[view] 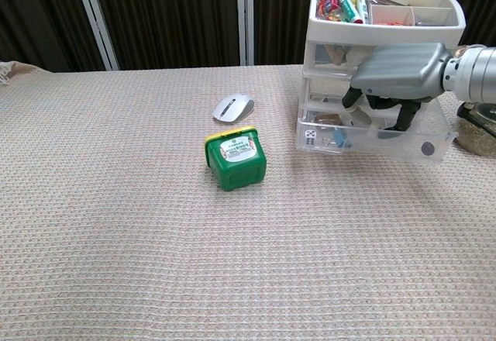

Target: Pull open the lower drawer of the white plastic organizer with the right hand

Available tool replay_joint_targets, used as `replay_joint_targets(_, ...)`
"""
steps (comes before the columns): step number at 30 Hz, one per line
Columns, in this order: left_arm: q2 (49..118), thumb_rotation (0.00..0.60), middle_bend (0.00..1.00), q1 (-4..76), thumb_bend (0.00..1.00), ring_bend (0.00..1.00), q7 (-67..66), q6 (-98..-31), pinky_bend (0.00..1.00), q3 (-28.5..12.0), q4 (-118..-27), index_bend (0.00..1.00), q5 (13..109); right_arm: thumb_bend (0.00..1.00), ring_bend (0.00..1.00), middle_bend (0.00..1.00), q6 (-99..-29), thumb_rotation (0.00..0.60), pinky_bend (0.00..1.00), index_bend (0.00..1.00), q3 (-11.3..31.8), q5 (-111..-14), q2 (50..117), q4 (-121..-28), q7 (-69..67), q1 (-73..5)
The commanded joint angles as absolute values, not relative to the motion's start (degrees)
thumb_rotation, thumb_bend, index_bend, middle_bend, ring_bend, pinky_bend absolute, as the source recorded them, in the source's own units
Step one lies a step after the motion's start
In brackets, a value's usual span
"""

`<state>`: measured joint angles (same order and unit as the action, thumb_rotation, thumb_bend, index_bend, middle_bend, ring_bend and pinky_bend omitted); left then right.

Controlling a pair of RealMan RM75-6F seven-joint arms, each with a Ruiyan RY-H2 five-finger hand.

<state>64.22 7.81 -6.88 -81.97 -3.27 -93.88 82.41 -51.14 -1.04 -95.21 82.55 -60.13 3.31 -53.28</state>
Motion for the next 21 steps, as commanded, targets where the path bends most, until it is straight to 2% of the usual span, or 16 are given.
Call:
replay_joint_targets(1,64.2,0.6,0.0,7.8,0.31,0.0,-6.9,-82.0,0.0,-3.3,-93.9,0.07,82.4,0.19,1.0,1.0,-51.1,0.6,0.67,0.61,-1.0,-95.1,82.7,-59.8,3.3,-53.3)
replay_joint_targets(14,64.3,0.6,0.0,7.8,0.31,0.0,-6.9,-81.9,0.0,-3.3,-93.9,0.07,82.3,0.35,1.0,1.0,-50.7,0.6,0.67,0.65,-1.8,-95.9,83.3,-57.9,2.1,-53.7)
replay_joint_targets(21,64.2,0.6,0.0,7.9,0.31,0.0,-6.7,-81.9,0.0,-3.3,-93.8,0.07,82.3,0.37,1.0,1.0,-51.3,0.6,0.67,0.7,-1.9,-96.2,83.4,-57.6,2.0,-53.6)
